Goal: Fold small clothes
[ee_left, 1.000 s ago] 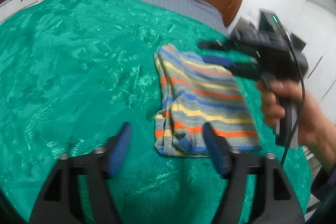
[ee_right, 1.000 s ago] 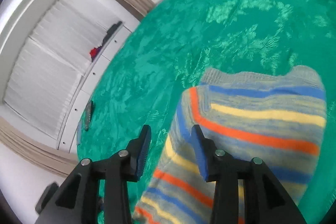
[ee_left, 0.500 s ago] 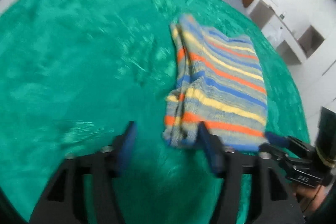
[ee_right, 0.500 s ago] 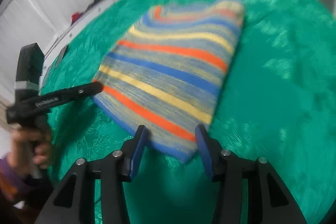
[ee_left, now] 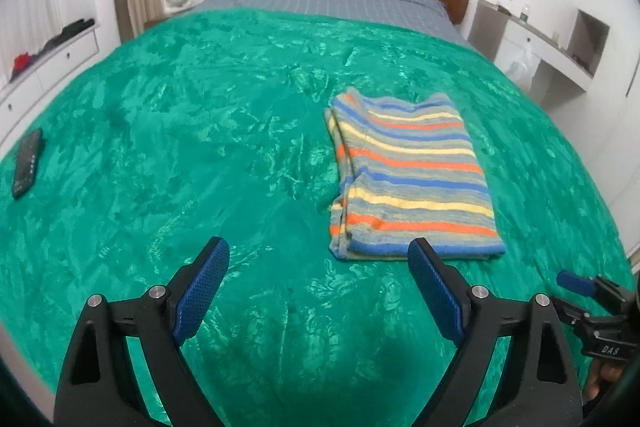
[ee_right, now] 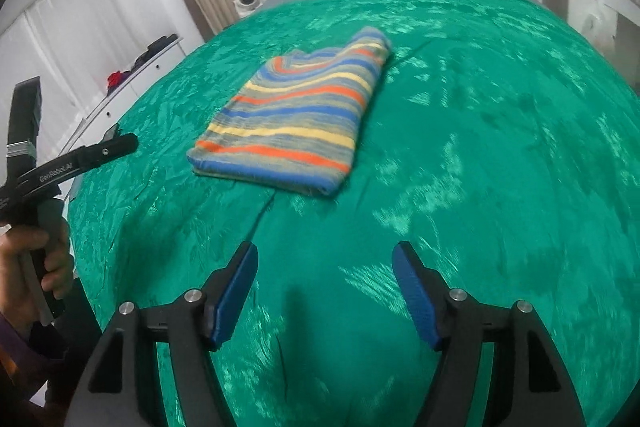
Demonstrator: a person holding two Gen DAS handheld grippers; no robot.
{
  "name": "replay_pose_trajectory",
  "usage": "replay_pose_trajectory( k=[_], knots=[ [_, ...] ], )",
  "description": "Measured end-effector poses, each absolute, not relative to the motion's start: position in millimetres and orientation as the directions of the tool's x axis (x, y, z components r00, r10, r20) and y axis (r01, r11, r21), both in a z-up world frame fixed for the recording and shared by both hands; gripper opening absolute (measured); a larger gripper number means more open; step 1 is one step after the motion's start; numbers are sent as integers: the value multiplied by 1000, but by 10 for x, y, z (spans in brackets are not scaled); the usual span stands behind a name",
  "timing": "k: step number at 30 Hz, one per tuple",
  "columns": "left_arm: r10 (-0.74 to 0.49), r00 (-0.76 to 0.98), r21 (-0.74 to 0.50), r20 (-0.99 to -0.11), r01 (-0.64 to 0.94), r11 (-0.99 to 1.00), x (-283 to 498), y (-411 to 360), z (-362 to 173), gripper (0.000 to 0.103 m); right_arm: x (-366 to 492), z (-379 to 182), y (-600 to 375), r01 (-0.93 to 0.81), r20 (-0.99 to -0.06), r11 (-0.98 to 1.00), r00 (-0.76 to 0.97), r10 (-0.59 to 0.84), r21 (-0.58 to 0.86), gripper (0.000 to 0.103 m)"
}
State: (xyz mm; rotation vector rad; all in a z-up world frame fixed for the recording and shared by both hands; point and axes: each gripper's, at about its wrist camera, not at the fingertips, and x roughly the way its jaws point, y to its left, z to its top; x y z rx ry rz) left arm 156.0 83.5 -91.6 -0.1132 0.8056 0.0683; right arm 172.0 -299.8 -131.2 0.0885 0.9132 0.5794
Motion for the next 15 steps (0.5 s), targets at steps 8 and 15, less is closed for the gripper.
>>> replay_pose_trajectory(
  k=[8, 15],
  knots=[
    [5, 662, -62, -749, -77, 995, 1463, 857, -1211, 96, 1578, -1324, -3092, -354, -740, 913, 554, 381, 205, 91],
    [-150, 641, -209, -752, -16, 978, 1836, 1111, -1301, 96, 1800, -1335, -3085, -350, -750, 908, 531, 394, 230, 91]
  ],
)
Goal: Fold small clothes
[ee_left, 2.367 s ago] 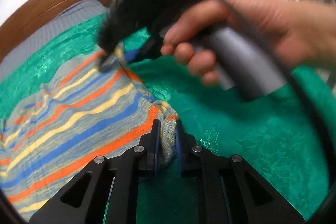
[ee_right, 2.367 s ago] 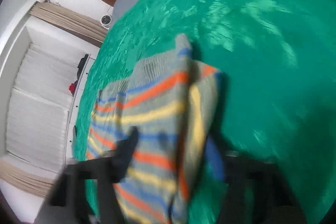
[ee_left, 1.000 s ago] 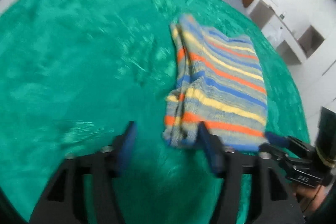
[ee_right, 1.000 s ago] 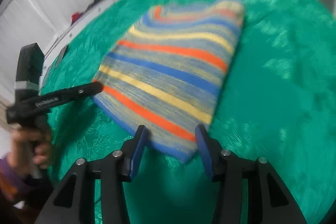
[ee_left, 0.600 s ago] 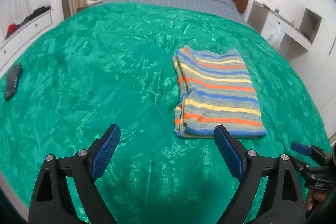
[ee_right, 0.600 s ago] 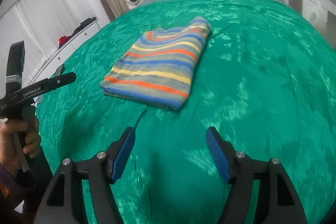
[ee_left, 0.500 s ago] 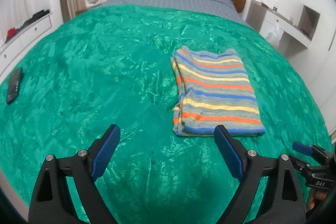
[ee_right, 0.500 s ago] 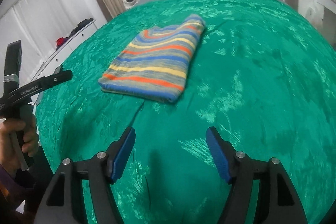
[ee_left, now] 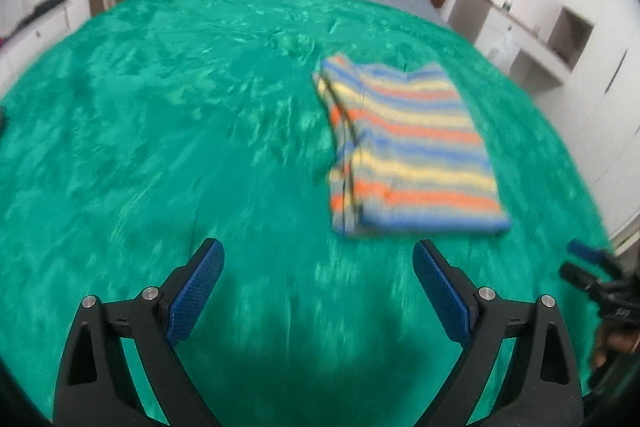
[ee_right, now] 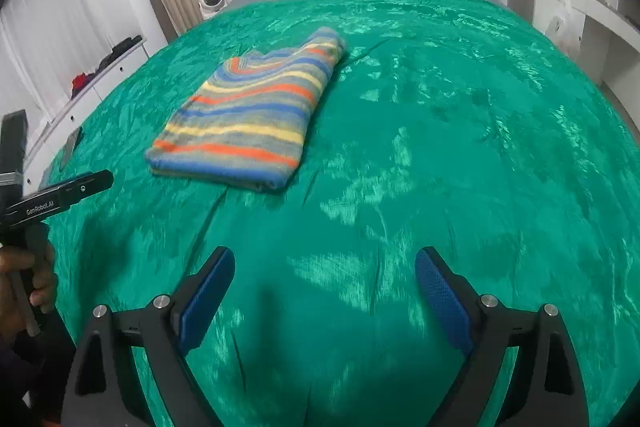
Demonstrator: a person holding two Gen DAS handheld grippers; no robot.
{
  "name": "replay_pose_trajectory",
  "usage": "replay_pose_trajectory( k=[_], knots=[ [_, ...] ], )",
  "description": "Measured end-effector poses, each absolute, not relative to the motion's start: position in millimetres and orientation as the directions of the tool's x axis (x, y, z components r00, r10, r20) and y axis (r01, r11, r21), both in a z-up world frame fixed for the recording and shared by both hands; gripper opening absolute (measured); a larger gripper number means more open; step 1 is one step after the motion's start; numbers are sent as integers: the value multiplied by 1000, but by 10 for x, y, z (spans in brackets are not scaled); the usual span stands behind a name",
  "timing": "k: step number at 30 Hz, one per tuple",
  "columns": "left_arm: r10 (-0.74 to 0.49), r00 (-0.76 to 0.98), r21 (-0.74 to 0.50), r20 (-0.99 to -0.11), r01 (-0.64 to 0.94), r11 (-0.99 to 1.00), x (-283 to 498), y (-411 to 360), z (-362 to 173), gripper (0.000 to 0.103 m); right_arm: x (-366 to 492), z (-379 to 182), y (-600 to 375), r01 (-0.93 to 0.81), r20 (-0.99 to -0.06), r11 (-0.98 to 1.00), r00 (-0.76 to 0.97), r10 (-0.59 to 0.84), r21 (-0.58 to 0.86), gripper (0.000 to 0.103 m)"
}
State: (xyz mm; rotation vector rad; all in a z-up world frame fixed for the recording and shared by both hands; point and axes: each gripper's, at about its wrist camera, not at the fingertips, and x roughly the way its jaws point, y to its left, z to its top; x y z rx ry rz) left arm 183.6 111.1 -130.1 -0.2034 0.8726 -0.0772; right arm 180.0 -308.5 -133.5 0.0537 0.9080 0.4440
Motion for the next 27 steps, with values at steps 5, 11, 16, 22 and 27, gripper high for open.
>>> replay_pose_trajectory(
  k=[5, 11, 16, 22, 27],
  knots=[
    [-321, 560, -365, -764, 34, 930, 2701, 1135, -1366, 97, 2357, -1227, -3012, -357, -700, 865, 512, 498, 354, 91],
    [-339, 447, -354, -828, 51, 934, 3409, 969, -1697, 97, 3323, -1403, -2793, -302, -667, 782, 409, 623, 545, 87],
    [-345, 445, -347, -827, 79, 934, 3564, 829, -1694, 92, 3817, -1713, -2468, -252, -657, 731, 322, 682, 635, 76],
    [-326, 468, -332, -821, 72, 941, 3533, 765, -1612, 17, 3738, -1516, -1876, -371, -769, 856, 402, 497, 359, 30],
    [-323, 555, -312, -766, 118, 943, 3283, 809, -1089, 17, 3305, -916, -1650, -485, -689, 848, 541, 482, 213, 28]
  ],
)
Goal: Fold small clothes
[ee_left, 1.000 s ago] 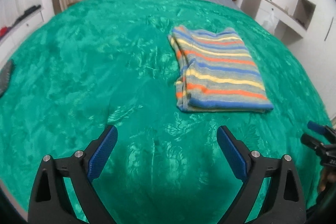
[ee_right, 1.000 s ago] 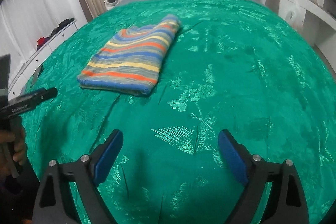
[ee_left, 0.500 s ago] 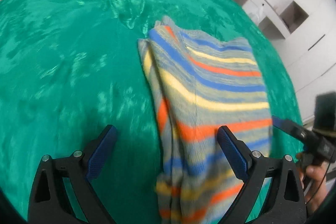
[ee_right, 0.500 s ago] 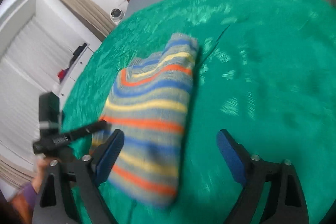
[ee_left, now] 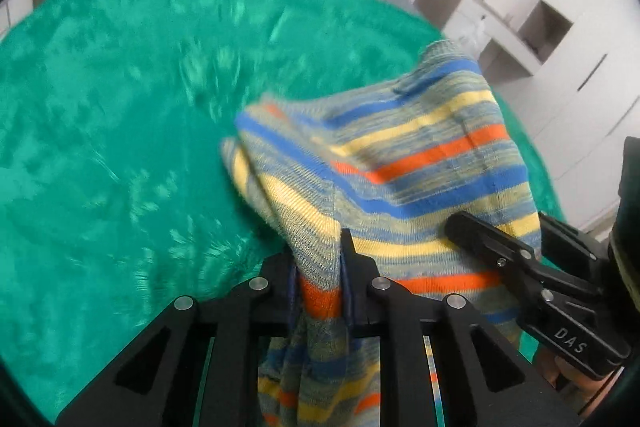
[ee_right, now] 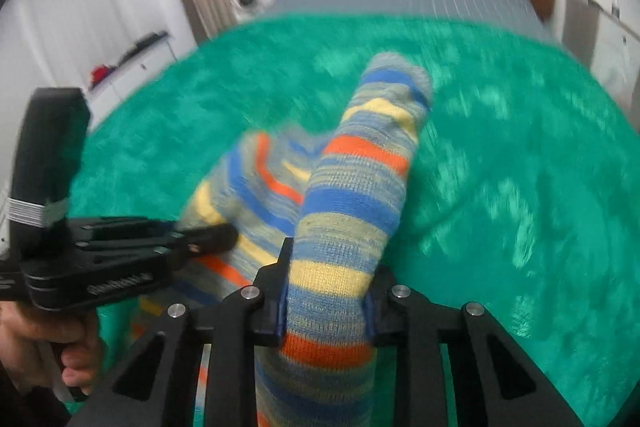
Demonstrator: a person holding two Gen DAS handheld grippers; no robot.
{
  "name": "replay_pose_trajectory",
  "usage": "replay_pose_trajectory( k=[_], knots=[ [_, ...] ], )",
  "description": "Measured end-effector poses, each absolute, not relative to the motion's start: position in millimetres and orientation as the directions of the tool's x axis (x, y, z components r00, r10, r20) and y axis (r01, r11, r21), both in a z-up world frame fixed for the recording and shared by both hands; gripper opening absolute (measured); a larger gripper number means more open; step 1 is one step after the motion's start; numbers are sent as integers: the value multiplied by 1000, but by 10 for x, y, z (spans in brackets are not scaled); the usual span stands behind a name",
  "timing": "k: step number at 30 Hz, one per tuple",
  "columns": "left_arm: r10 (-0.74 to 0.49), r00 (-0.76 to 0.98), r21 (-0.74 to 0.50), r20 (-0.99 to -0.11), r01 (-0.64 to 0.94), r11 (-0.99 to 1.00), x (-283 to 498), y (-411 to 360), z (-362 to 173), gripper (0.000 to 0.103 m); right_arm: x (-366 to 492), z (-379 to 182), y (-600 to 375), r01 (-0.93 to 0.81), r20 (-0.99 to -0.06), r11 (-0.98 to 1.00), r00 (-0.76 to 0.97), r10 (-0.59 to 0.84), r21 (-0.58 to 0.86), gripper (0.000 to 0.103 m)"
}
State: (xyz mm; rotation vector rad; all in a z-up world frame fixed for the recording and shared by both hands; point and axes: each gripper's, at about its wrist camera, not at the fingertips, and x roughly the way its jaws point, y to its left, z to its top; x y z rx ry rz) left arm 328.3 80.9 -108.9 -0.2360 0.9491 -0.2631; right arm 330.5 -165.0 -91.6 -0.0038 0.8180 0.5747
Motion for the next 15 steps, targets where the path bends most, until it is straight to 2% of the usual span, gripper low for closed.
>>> replay_pose_trajectory(
  k=[4, 5, 6, 7, 8, 9, 10, 11, 14, 15],
  knots=[
    [-325, 594, -286, -736, 161, 944, 3073, 870, -661, 17, 3115, -514, -1679, -506, -615, 812, 552, 563, 289, 28],
    [-318, 588, -278, -743, 161, 947, 3040, 896, -643, 22, 3084, -447, -1706, -507, -603, 802, 545, 582, 316, 28],
    [-308, 580, -269, -754, 154, 951, 3030, 905, -669, 37, 3084, -446, -1724, -501, -605, 799, 537, 588, 333, 28],
    [-284, 566, -252, -774, 136, 958, 3006, 917, -751, 51, 3085, -477, -1752, -489, -614, 800, 526, 589, 348, 34],
    [-253, 558, -231, -790, 112, 967, 2954, 981, -839, 80, 3103, -546, -1770, -474, -636, 805, 509, 580, 356, 39],
    [-209, 559, -200, -803, 79, 977, 2860, 1025, -931, 87, 3121, -660, -1806, -453, -675, 824, 493, 549, 340, 61],
    [-153, 572, -151, -806, 52, 987, 2699, 1063, -1016, 87, 3102, -753, -1862, -431, -705, 848, 495, 508, 309, 87],
    [-128, 580, -124, -804, 46, 991, 2615, 1063, -1030, 87, 3023, -864, -1948, -402, -735, 880, 511, 445, 253, 92],
    [-6, 643, 5, -766, 14, 1000, 2091, 1023, -971, 89, 2719, -956, -2209, -377, -761, 911, 538, 363, 167, 92],
    [28, 667, 44, -744, 7, 999, 1934, 976, -915, 94, 2620, -964, -2267, -369, -765, 918, 548, 339, 143, 92]
  ],
)
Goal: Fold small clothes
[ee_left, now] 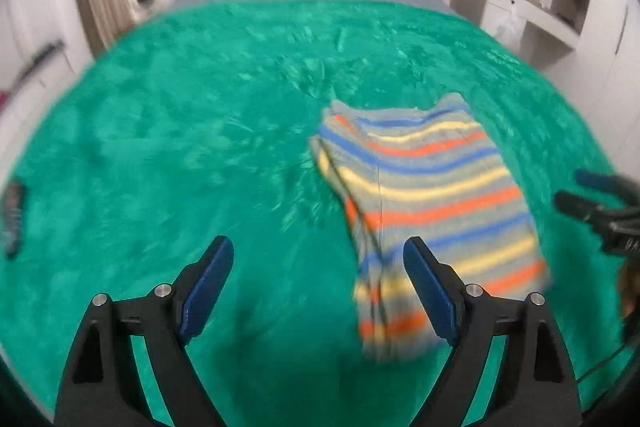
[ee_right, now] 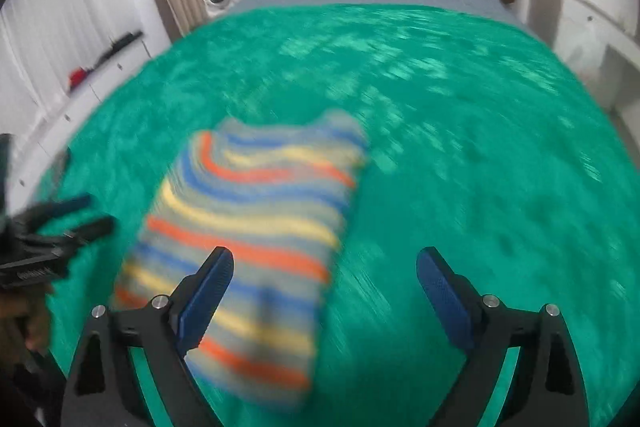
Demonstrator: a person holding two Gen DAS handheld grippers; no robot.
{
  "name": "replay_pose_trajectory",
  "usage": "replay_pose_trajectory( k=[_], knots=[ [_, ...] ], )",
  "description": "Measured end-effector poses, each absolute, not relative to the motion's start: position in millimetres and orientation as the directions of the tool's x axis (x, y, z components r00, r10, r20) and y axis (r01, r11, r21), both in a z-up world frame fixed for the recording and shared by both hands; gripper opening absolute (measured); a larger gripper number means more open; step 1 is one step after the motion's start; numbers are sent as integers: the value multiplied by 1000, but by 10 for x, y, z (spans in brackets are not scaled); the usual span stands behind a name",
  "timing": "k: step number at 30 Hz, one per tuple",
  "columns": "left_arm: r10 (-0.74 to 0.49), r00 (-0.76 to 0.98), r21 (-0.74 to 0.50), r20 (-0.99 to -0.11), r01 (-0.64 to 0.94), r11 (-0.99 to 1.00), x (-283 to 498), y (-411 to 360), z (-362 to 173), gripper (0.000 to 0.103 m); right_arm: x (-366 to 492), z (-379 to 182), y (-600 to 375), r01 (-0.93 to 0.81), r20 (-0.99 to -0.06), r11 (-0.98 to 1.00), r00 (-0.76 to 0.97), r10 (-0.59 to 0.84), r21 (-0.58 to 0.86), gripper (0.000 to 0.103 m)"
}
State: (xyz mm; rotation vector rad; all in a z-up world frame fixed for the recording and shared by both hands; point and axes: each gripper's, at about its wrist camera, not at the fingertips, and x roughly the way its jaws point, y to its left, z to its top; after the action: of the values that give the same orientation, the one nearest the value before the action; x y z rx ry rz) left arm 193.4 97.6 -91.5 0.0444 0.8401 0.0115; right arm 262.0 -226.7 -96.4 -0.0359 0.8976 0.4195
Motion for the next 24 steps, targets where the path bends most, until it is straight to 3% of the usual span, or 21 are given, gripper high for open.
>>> replay_pose_trajectory(
  k=[2, 5, 9, 14, 24],
  knots=[
    [103, 719, 121, -687, -26, 992, 1640, 852, -760, 101, 2333, -874, -2383, -348, -765, 935, 584, 271, 67, 92],
    [158, 778, 176, -609, -61, 982, 1250, 661, -506, 103, 1965, -663, -2484, -316, -749, 949, 630, 207, -4, 95],
    [226, 758, 180, -611, -144, 973, 967, 550, -305, 103, 1449, -366, -2598, -259, -721, 965, 674, 160, -29, 98],
    [189, 721, 140, -667, -127, 982, 697, 441, -189, 103, 931, -171, -2658, -265, -708, 964, 687, 165, -33, 101],
    [150, 719, 82, -679, -128, 988, 289, 310, -62, 103, 380, 45, -2669, -281, -679, 956, 718, 152, -84, 102]
  ],
)
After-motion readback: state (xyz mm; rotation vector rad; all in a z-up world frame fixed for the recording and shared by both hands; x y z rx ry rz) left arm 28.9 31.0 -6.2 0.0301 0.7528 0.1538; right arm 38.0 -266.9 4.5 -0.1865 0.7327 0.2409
